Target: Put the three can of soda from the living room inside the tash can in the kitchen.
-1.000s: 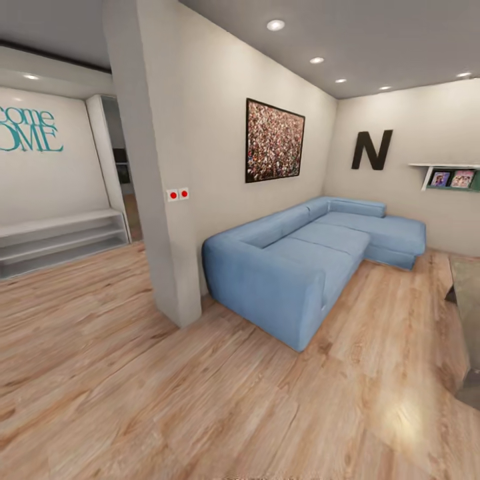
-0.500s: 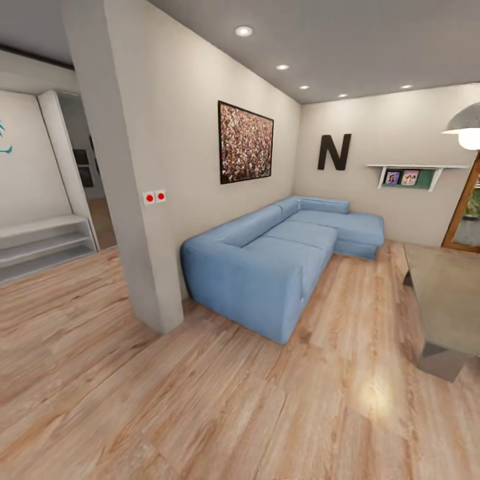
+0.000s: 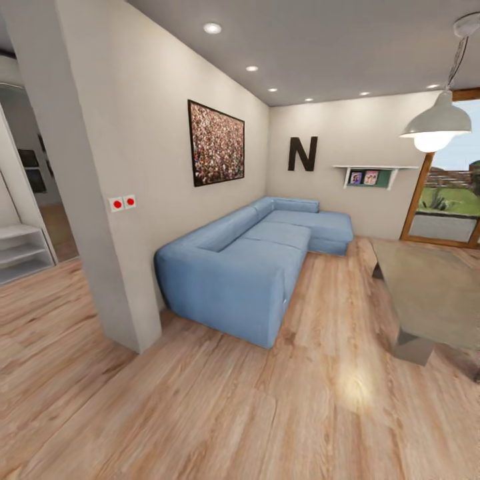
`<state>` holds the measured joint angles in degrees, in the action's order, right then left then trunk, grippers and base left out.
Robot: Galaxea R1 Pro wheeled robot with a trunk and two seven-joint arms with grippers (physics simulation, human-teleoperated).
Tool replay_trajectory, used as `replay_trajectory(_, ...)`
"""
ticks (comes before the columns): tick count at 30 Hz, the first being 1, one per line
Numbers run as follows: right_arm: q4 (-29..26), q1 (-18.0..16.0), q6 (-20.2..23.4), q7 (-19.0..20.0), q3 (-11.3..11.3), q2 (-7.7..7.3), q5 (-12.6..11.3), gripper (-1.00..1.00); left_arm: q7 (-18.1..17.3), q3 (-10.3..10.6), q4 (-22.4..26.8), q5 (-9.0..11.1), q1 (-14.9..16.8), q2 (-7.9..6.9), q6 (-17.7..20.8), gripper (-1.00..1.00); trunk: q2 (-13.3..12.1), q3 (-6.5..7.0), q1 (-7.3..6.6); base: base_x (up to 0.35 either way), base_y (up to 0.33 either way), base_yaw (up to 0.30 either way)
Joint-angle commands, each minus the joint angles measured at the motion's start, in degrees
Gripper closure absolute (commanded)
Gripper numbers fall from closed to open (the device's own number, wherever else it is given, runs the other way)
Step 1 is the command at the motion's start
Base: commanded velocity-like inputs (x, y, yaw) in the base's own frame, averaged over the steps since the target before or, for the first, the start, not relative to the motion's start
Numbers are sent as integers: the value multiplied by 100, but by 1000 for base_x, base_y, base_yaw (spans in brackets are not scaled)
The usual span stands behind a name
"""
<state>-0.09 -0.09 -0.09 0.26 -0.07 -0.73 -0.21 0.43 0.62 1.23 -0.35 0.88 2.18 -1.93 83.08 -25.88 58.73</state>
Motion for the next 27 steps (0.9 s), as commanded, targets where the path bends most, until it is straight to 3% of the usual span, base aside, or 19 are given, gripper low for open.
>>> replay_trajectory(1,0,0,0,0,0,-1,1,-100,-2,0,0,0,0,0,0,-100,0,2,0,234,252,-217)
replay_trajectory(11,0,0,0,0,-23,-27,-7,-100,-2,0,7,-1,0,-3,0,-100,0,5,0,233,255,-68)
replay_trajectory(27,0,0,0,1,-4,-32,-5,-100,-8,0,9,0,0,-2,-9,-100,0,5,0,182,251,-256)
